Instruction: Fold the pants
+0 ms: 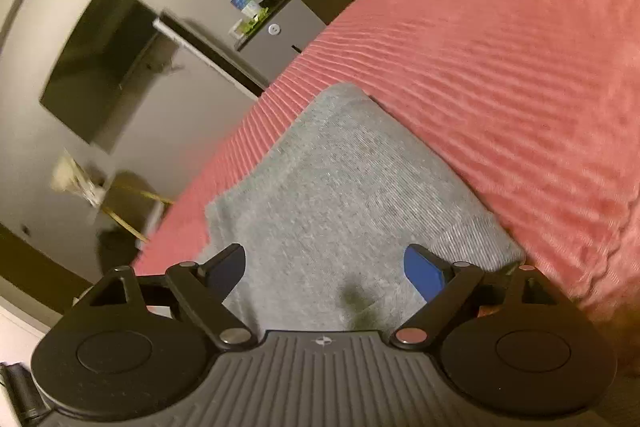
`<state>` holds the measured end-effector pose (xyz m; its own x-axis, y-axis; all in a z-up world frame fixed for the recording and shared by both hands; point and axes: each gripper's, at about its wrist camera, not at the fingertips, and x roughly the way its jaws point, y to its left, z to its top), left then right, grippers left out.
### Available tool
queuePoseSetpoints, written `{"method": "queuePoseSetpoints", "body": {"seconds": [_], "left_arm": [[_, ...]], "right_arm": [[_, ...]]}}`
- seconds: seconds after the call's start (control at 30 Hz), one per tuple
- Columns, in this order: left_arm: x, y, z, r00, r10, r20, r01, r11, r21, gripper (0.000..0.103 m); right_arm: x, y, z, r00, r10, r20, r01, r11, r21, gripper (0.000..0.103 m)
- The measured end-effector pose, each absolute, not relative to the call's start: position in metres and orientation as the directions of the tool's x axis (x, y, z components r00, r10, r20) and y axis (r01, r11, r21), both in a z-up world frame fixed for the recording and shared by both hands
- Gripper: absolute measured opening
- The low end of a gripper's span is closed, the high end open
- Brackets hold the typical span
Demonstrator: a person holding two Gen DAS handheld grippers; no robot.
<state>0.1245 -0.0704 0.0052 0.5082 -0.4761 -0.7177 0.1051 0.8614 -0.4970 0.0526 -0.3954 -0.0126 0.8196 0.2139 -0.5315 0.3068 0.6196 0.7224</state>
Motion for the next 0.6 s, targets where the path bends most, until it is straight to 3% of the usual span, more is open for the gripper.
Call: {"method": "queuePoseSetpoints", "body": {"seconds": [0.03, 0.07, 0.27, 0.3, 0.33, 0.43, 0.6], "left_arm": [[0.132, -0.079, 0.002, 0.49, -0.482, -0.726, 0.101, 0.859, -0.502, 0.081], [0.141, -0.089, -0.004, 0.456, -0.489, -0.743, 0.091, 0.857, -0.508, 0.079], [0.173, -0.128, -0.026, 0.394, -0.462, -0.795, 0.07, 0.877, -0.475, 0.078], [0.174, -0.132, -0.025, 0.406, -0.461, -0.789, 0.075, 0.877, -0.474, 0.067], [0.175, -0.136, -0.023, 0.413, -0.453, -0.79, 0.085, 0.883, -0.461, 0.046], [0.171, -0.145, -0.017, 0.435, -0.398, -0.808, 0.108, 0.913, -0.392, 0.023], [0.158, -0.142, -0.004, 0.476, -0.384, -0.791, 0.157, 0.922, -0.354, 0.019]], "right_arm": [[0.049, -0.399, -0.016, 0.824, 0.225, -0.519, 0.307, 0.593, 0.744, 0.088], [0.042, -0.401, -0.017, 0.83, 0.232, -0.508, 0.308, 0.569, 0.762, 0.088], [0.043, -0.402, -0.025, 0.831, 0.247, -0.498, 0.296, 0.562, 0.773, 0.09], [0.044, -0.402, -0.028, 0.83, 0.247, -0.5, 0.296, 0.565, 0.77, 0.09], [0.047, -0.402, -0.029, 0.83, 0.249, -0.498, 0.292, 0.567, 0.77, 0.091], [0.049, -0.404, -0.032, 0.83, 0.255, -0.497, 0.29, 0.563, 0.774, 0.091], [0.046, -0.404, -0.031, 0.832, 0.261, -0.489, 0.287, 0.553, 0.783, 0.092]]}}
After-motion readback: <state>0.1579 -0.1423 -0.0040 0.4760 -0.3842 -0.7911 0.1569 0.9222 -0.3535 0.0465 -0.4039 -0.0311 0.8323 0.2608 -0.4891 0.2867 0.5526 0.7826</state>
